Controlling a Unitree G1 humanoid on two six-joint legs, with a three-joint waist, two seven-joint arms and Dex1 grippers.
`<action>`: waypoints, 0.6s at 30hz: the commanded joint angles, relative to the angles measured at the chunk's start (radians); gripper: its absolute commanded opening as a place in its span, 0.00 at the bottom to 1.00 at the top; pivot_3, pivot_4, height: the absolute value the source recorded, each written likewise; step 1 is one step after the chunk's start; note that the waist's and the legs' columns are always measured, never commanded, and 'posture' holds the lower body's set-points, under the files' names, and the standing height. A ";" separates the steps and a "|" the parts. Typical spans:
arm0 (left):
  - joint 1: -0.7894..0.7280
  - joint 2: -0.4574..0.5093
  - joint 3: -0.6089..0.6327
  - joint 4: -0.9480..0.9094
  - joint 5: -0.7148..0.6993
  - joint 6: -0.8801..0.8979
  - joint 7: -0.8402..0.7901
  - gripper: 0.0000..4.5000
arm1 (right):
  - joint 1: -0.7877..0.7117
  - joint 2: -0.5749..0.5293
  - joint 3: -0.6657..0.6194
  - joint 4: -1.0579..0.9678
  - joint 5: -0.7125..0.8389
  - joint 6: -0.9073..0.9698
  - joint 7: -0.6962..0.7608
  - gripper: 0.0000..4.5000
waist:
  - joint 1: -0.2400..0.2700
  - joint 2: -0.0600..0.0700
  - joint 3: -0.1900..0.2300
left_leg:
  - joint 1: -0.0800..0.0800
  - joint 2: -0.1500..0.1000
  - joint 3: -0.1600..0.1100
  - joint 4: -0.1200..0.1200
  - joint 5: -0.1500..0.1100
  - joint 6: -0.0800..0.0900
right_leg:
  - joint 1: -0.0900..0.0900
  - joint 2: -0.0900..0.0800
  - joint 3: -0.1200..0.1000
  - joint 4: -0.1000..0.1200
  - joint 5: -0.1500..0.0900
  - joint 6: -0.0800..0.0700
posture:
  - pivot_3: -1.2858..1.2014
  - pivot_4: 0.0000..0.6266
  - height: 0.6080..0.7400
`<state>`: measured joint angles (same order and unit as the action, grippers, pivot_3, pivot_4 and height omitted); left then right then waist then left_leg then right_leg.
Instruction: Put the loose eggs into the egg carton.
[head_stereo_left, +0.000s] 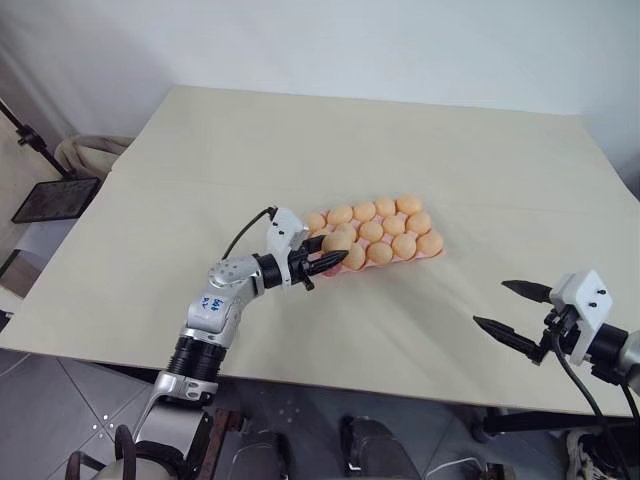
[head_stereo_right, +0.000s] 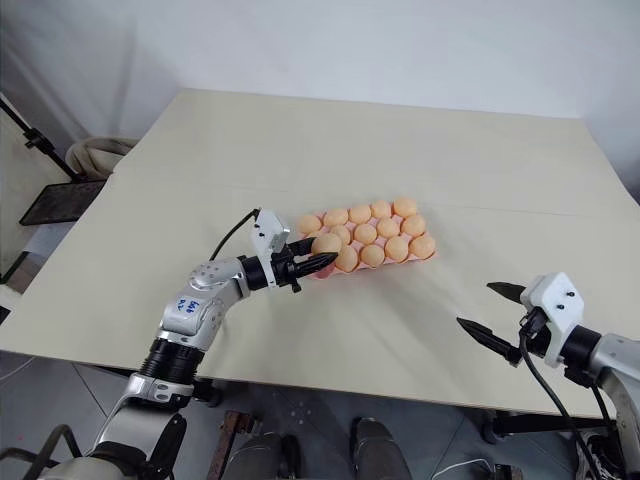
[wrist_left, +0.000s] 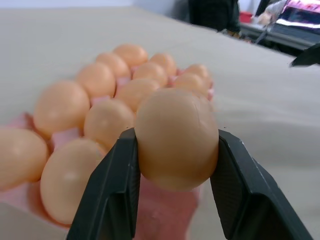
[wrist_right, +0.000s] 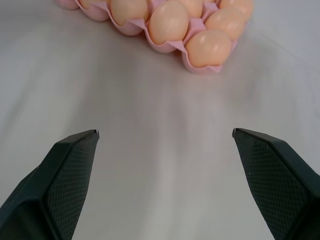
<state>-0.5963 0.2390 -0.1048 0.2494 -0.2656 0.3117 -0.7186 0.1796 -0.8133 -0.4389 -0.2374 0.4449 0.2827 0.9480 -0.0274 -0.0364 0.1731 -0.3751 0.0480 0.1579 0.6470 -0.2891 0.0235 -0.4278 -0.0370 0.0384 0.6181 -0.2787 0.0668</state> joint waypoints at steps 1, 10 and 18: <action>-0.032 -0.009 0.003 0.007 0.015 -0.047 0.000 0.39 | 0.017 0.010 -0.049 -0.046 0.020 -0.008 -0.016 1.00 | -0.001 0.000 0.000 | 0.000 0.000 0.000 0.000 0.000 0.000 | 0.000 0.000 0.000 0.000 0.000 0.000 | 0.52 0.24 1.00; -0.035 -0.012 -0.007 -0.003 0.022 -0.023 -0.007 0.70 | 0.009 0.011 -0.036 -0.047 0.024 -0.004 -0.034 1.00 | 0.000 0.000 0.000 | 0.000 -0.001 0.000 0.000 0.000 -0.001 | 0.000 -0.001 0.000 0.000 0.000 0.000 | 0.52 0.24 1.00; 0.014 0.029 0.025 -0.140 -0.013 0.046 -0.011 0.99 | -0.002 0.011 -0.030 -0.039 0.021 -0.005 -0.034 1.00 | -0.001 0.000 0.000 | 0.000 0.000 -0.001 0.000 0.000 -0.001 | 0.000 -0.001 -0.001 0.000 0.000 0.000 | 0.52 0.24 1.00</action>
<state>-0.5972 0.2552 -0.0951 0.1797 -0.2524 0.3424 -0.7229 0.1837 -0.8055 -0.4487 -0.2647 0.4521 0.2844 0.9180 -0.0279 -0.0364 0.1732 -0.3755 0.0477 0.1572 0.6472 -0.2894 0.0230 -0.4276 -0.0376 0.0376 0.6183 -0.2786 0.0671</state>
